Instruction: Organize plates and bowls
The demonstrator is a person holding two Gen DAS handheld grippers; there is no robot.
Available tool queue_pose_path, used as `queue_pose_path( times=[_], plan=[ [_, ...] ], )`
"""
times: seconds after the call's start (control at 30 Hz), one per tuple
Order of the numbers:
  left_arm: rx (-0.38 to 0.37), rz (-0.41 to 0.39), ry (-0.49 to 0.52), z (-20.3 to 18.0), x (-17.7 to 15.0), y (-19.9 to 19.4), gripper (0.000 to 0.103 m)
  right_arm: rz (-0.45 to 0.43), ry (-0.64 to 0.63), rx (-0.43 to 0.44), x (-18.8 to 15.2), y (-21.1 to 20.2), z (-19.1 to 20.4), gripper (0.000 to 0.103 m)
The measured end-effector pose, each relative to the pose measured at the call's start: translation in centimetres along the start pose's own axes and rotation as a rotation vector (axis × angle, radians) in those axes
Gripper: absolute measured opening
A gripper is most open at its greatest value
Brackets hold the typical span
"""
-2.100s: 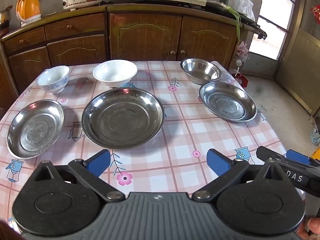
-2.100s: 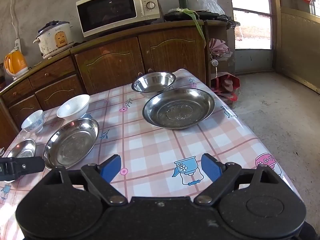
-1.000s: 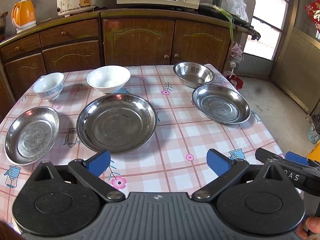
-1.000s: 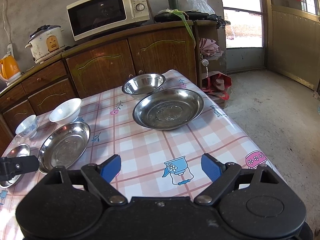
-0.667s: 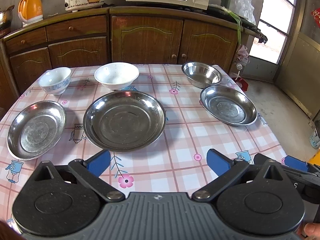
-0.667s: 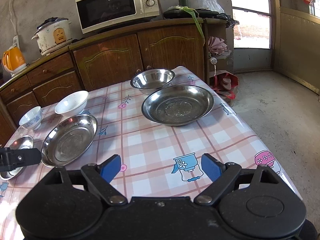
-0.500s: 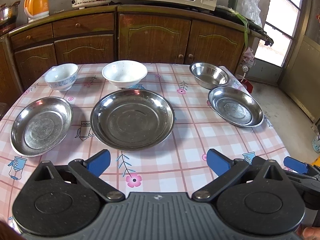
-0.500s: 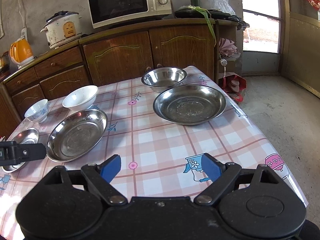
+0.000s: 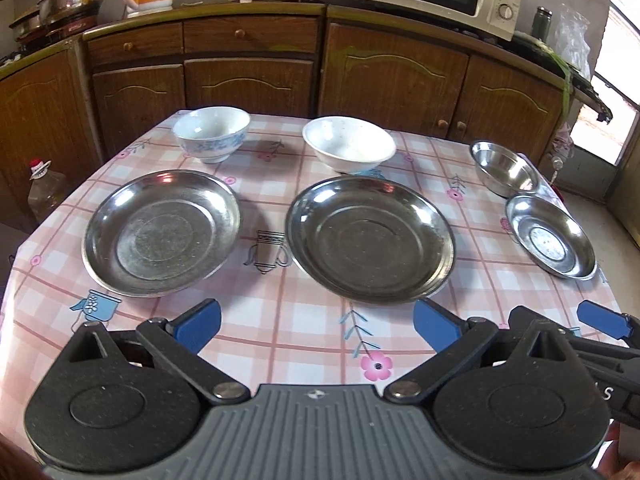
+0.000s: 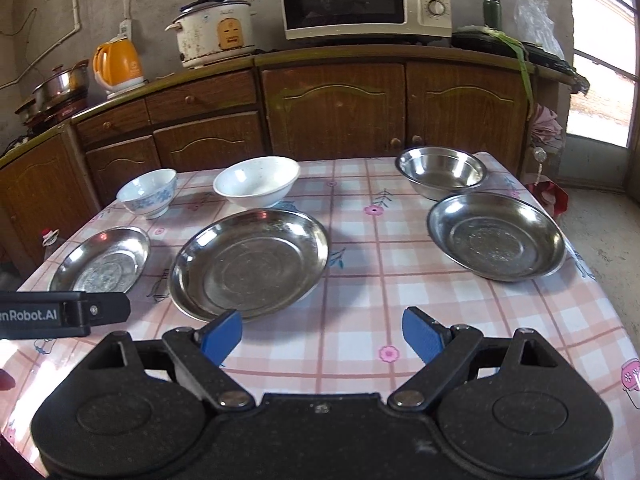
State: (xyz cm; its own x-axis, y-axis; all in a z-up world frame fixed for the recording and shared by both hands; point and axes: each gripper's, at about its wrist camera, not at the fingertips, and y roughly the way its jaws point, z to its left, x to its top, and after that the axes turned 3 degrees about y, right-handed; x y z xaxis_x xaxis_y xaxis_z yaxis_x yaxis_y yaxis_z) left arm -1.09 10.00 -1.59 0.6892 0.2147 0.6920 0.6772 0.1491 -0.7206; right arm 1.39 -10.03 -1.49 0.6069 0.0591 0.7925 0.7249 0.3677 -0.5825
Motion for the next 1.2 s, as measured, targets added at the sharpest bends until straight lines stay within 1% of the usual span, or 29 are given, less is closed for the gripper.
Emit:
queue_pose_path(
  times=[0.33, 0.43, 0.67, 0.83, 0.97, 1.1, 1.2],
  plan=[
    [0.130, -0.039, -0.083, 6.7, 0.5, 0.6, 0.103, 0.009, -0.108, 0.096, 0.7, 3.3, 6.9, 0.103],
    [0.167, -0.046, -0.091, 8.4, 0.8, 0.6, 0.103, 0.005, -0.136, 0.119, 1.2, 4.3, 8.9, 0.103],
    [0.246, -0.057, -0.139, 13.5, 1.9, 2.2, 0.103, -0.001, -0.186, 0.179, 2.4, 6.9, 13.3, 0.103],
    [0.302, -0.056, -0.156, 16.9, 3.0, 4.1, 0.103, 0.019, -0.230, 0.225, 3.1, 9.6, 16.6, 0.103],
    [0.322, -0.038, -0.150, 18.7, 3.7, 6.1, 0.103, 0.040, -0.259, 0.247, 3.6, 12.3, 19.1, 0.103],
    [0.317, -0.025, -0.141, 19.9, 3.9, 7.6, 0.103, 0.072, -0.277, 0.265, 3.9, 15.2, 21.2, 0.103],
    [0.302, -0.017, -0.119, 20.3, 3.9, 8.4, 0.103, 0.087, -0.307, 0.256, 3.9, 17.2, 22.4, 0.103]
  ],
)
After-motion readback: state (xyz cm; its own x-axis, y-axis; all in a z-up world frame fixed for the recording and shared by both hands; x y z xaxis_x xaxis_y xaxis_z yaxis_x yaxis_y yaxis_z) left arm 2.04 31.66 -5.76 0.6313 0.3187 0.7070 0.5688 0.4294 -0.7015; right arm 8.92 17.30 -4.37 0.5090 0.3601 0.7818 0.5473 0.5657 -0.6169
